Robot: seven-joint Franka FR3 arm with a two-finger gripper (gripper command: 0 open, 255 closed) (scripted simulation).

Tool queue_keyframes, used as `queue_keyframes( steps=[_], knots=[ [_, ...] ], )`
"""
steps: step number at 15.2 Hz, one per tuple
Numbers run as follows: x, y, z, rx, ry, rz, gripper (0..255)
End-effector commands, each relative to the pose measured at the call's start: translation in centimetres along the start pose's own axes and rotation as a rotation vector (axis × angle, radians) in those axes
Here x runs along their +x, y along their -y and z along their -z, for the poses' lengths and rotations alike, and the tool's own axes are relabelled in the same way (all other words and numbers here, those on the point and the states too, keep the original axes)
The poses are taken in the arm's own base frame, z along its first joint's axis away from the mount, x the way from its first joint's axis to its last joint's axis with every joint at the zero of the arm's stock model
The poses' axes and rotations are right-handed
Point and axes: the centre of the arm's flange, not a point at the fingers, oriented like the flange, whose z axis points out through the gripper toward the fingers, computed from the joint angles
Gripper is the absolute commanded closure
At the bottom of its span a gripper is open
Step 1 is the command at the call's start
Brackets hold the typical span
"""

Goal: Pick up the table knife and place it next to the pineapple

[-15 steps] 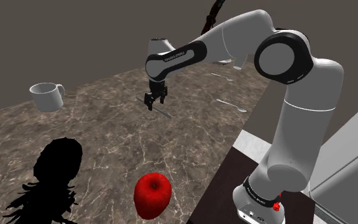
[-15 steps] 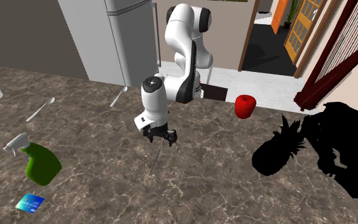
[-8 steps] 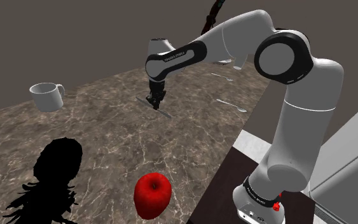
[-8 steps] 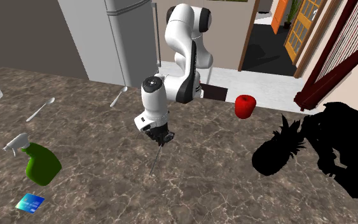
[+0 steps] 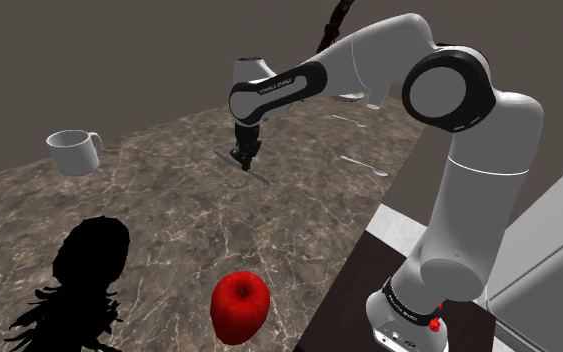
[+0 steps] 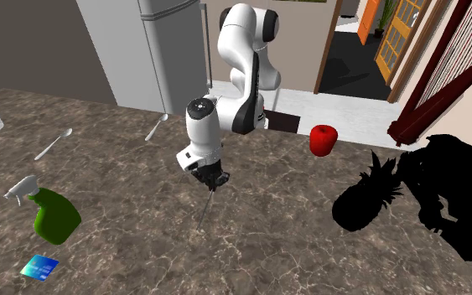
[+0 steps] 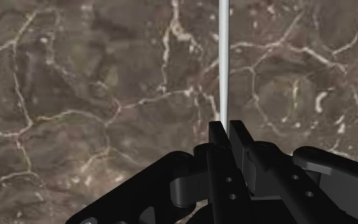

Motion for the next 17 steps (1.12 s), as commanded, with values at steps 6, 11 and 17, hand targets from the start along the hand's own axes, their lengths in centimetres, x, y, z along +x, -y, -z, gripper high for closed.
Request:
queue_keyframes(
  steps=[6,11,17],
  knots=[
    [-0.1,0.0,3.5,0.0,0.0,0.0,255],
    [-0.3,0.0,6.1,0.0,0.0,0.0,255],
    [-0.4,0.1,9.3,0.0,0.0,0.0,255]
  ],
)
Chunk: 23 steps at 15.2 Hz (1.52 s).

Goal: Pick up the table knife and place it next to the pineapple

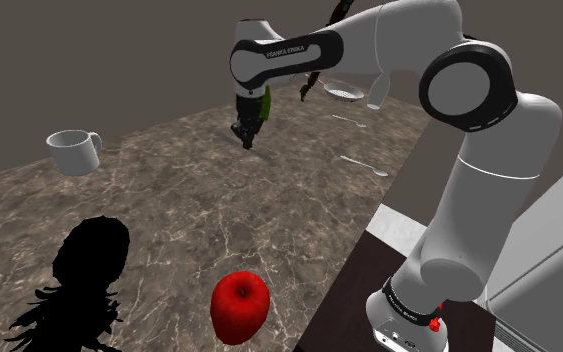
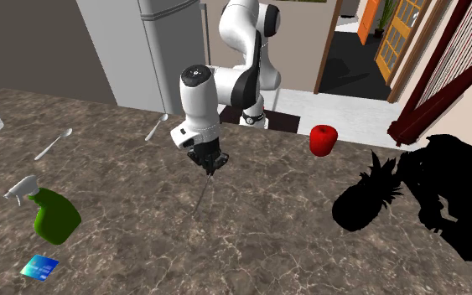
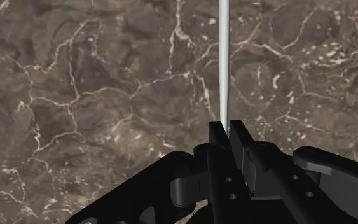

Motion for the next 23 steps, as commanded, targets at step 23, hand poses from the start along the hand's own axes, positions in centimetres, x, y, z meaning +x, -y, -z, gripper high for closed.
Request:
queue_keyframes(
  steps=[23],
  knots=[
    [-0.7,0.1,12.7,0.0,0.0,0.0,255]
  ],
)
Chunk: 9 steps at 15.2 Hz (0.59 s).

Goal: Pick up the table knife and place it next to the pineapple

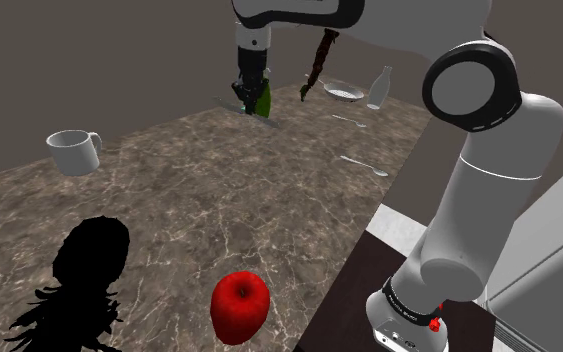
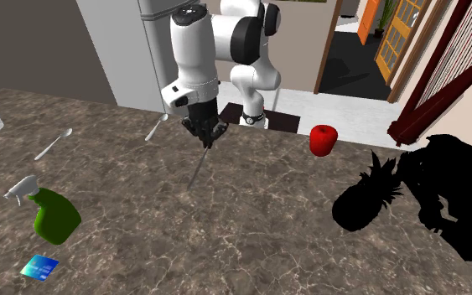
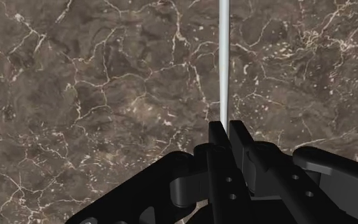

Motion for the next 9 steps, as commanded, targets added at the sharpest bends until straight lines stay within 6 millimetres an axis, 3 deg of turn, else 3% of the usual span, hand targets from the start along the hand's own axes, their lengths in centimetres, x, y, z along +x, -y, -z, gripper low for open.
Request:
queue_keyframes(
  steps=[1,2,9],
  knots=[
    [-0.1,0.0,1.1,0.0,0.0,0.0,255],
    [-0.1,0.0,1.2,0.0,0.0,0.0,255],
    [-5.0,7.7,0.9,0.0,0.0,0.0,255]
  ],
)
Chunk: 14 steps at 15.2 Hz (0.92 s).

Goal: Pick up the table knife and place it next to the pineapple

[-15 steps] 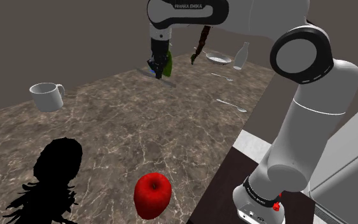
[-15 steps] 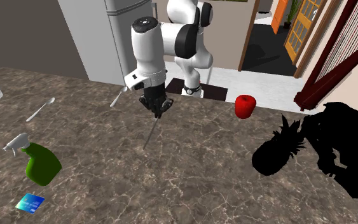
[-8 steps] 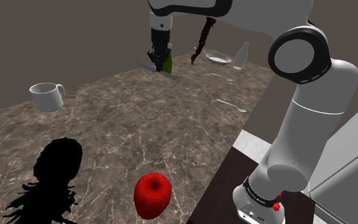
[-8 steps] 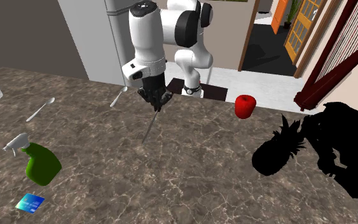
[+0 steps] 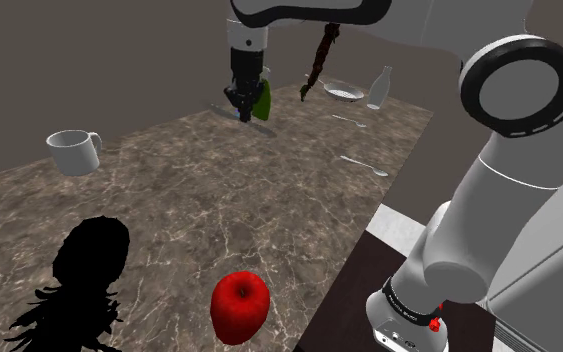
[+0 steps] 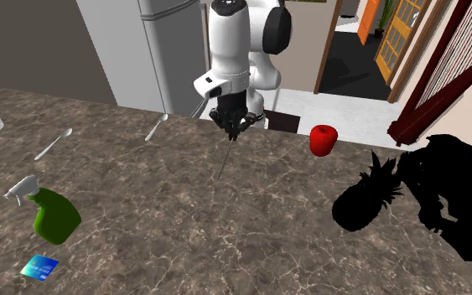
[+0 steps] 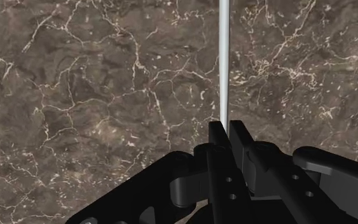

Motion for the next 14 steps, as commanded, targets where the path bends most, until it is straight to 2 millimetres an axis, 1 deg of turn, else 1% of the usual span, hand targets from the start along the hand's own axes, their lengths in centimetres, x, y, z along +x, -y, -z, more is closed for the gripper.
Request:
queue_keyframes(
  steps=[1,14],
  knots=[
    [-1.7,2.2,0.0,-0.001,0.0,-0.001,255],
    [-10.9,16.7,-0.5,-0.001,0.0,-0.001,255]
  ],
)
